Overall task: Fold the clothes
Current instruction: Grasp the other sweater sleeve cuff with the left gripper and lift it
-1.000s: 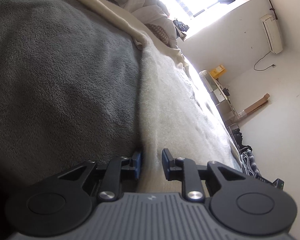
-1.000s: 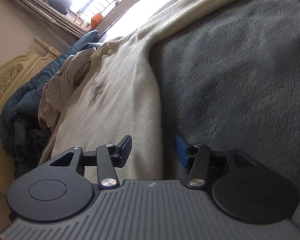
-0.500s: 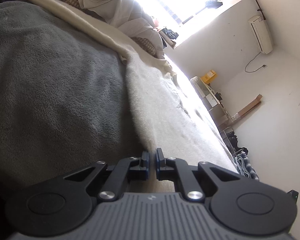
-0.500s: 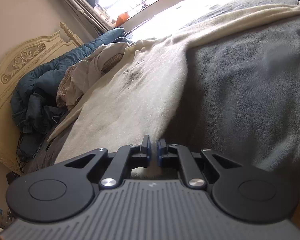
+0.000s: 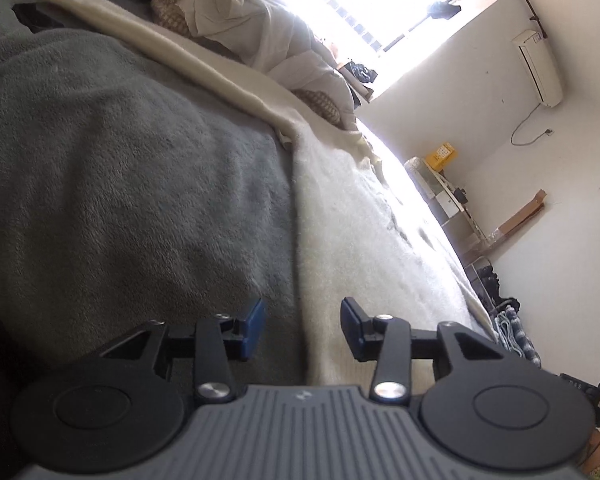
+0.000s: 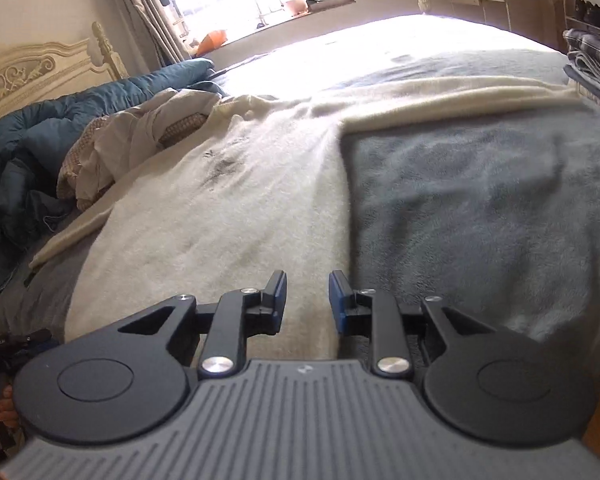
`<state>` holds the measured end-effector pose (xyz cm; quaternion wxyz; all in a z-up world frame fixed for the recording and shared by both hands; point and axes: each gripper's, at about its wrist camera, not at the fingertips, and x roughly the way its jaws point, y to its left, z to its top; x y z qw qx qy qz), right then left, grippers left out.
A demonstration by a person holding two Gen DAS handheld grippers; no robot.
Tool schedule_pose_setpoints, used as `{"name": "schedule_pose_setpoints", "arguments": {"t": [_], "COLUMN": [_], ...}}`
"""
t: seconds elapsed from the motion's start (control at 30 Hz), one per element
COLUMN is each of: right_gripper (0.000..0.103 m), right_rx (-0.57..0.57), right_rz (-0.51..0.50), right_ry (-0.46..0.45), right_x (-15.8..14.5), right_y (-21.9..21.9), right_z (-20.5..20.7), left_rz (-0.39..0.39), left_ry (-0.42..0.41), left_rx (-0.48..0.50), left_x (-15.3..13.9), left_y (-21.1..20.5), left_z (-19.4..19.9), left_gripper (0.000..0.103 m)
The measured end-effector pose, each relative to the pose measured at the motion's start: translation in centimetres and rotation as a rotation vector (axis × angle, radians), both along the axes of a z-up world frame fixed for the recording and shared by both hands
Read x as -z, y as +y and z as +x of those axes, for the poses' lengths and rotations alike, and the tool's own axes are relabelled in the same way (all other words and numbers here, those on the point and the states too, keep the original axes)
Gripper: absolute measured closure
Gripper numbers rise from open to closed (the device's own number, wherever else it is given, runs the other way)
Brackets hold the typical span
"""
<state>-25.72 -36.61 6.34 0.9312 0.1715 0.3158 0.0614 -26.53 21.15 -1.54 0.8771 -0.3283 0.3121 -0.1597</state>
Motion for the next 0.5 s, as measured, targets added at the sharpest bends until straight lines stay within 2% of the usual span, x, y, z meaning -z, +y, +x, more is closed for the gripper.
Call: {"name": "schedule_pose_setpoints", "arguments": {"t": [0.1, 0.2, 0.33, 0.5], "right_gripper": [0.078, 0.078, 0.078, 0.078], "right_rx": [-0.089, -0.166, -0.292, -0.436], "right_rz": [0.026, 0.066, 0.114, 0.126], "right_ry": [-0.046, -0.051, -0.036, -0.025], "right_x": [-0.3, -0.1, 0.0, -0.6], "right_y": [3.6, 8.3, 15.1, 23.8], "right_z": [2.9, 6.4, 10.8, 15.4], "left_rz": [-0.007, -0.015, 0.008, 0.037], "left_ry": [-0.05, -0.07, -0.029, 0.022], "left_rx": [-0.108, -0.239, -0.341, -0.468], "left_x": [-1.7, -3.7, -4.3, -5.0], "left_y": [2.1, 4.5, 9.8, 16.5], "left_z": [0.8, 3.6, 7.5, 12.4], "left_gripper": [0.05, 0.047, 0.047, 0.044]}}
